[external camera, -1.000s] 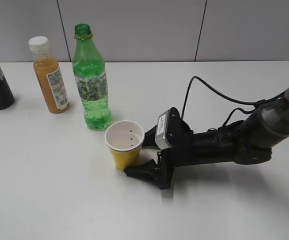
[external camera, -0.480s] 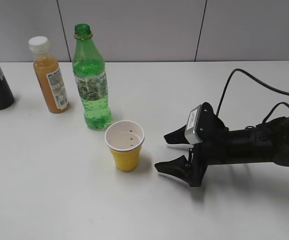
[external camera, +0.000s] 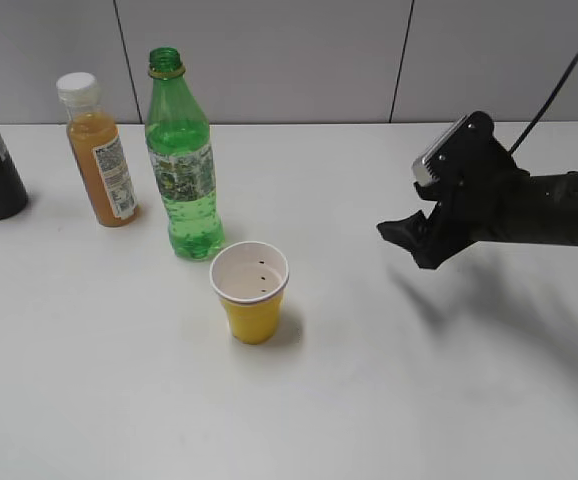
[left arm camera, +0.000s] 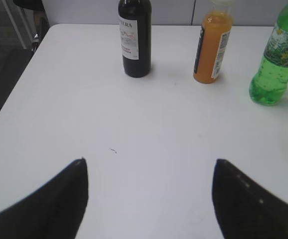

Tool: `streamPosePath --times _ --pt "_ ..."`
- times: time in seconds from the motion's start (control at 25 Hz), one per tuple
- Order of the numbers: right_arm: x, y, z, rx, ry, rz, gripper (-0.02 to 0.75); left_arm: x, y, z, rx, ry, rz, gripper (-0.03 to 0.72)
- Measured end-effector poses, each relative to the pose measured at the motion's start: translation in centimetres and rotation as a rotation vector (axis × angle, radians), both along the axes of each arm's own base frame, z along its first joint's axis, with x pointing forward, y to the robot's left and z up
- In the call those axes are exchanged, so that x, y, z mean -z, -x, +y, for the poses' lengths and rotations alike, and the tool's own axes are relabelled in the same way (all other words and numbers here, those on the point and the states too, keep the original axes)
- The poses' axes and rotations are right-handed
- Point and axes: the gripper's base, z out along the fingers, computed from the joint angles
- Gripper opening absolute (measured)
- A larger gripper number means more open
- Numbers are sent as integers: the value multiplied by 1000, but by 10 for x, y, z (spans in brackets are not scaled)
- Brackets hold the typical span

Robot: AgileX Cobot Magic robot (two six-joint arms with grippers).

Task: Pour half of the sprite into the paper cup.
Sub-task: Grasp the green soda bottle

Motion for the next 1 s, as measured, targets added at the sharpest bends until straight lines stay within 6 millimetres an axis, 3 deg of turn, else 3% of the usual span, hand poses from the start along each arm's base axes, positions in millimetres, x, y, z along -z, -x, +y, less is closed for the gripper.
streamPosePath --times 0.32,0.48,0.8,1.0 --pt "-24 -39 -31 501 121 177 591 0 0 0 0 0 0 588" --pt "-47 -56 -42 740 156 296 591 0 0 0 0 0 0 588" --pt "-98 -69 -41 772 181 546 591 0 0 0 0 0 0 588" --pt "-109 -60 -60 778 215 756 591 0 0 0 0 0 0 588"
